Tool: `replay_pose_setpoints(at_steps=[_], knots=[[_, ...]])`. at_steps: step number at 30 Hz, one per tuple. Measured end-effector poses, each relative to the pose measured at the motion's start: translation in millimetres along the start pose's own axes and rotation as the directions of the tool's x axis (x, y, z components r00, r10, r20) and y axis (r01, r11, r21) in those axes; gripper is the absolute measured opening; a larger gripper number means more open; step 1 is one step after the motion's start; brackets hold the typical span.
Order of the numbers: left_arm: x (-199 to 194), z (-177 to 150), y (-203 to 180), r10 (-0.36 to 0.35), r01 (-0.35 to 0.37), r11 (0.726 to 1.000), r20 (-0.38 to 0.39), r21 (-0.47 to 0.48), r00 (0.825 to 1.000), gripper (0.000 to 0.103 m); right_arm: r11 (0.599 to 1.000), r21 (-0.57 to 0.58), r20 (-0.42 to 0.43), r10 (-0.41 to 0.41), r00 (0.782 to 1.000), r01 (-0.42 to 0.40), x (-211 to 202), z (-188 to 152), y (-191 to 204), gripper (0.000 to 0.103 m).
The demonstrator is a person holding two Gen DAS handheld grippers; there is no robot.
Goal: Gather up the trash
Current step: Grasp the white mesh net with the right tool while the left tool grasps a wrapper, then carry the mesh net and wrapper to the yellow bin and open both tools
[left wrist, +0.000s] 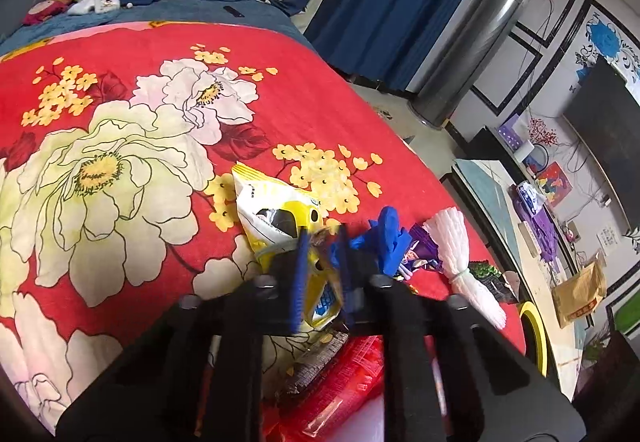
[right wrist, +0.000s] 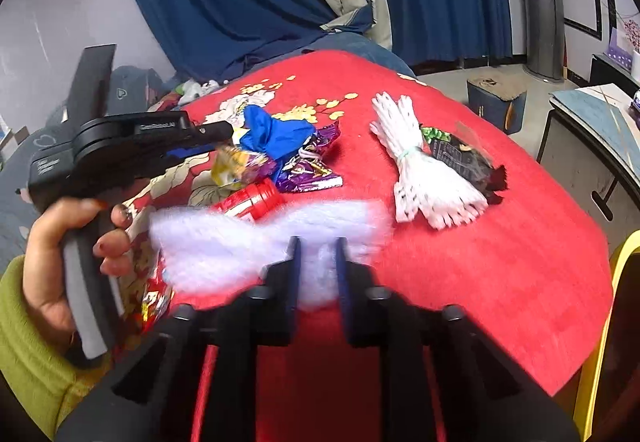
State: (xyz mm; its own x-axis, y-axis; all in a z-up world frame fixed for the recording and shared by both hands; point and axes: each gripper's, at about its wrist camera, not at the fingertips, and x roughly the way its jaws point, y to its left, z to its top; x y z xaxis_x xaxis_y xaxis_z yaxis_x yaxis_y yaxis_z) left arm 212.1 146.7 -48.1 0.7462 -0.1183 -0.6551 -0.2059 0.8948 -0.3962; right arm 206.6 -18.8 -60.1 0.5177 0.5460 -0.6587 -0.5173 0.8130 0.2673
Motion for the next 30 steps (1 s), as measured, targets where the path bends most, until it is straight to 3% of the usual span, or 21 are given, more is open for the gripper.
replay_pose_setpoints(at_steps=[10,18,30], knots=[[-42.9,-8.3,-5.7,-0.056,0.057,0.998,0.102,-0.007,0.993,0.005,0.999,0.001,0.036,0.048,0.998,-0.048,-27.2,-8.4,0.5,0.008],[-85.2,-12.6,-20.7,-0.055,0.046,0.998,0.201,0.051,0.978,0.005,0.998,-0.028,0.101,0.052,0.993,-0.050,-54.0,3.0,0.3,0.008],[-102.9,-25.6,-51.9,-0.098,0.068,0.988,0.226,0.138,0.969,0.005,0.999,-0.032,0.155,0.005,0.988,0.000,-88.5,9.1,-21.1,0.008]])
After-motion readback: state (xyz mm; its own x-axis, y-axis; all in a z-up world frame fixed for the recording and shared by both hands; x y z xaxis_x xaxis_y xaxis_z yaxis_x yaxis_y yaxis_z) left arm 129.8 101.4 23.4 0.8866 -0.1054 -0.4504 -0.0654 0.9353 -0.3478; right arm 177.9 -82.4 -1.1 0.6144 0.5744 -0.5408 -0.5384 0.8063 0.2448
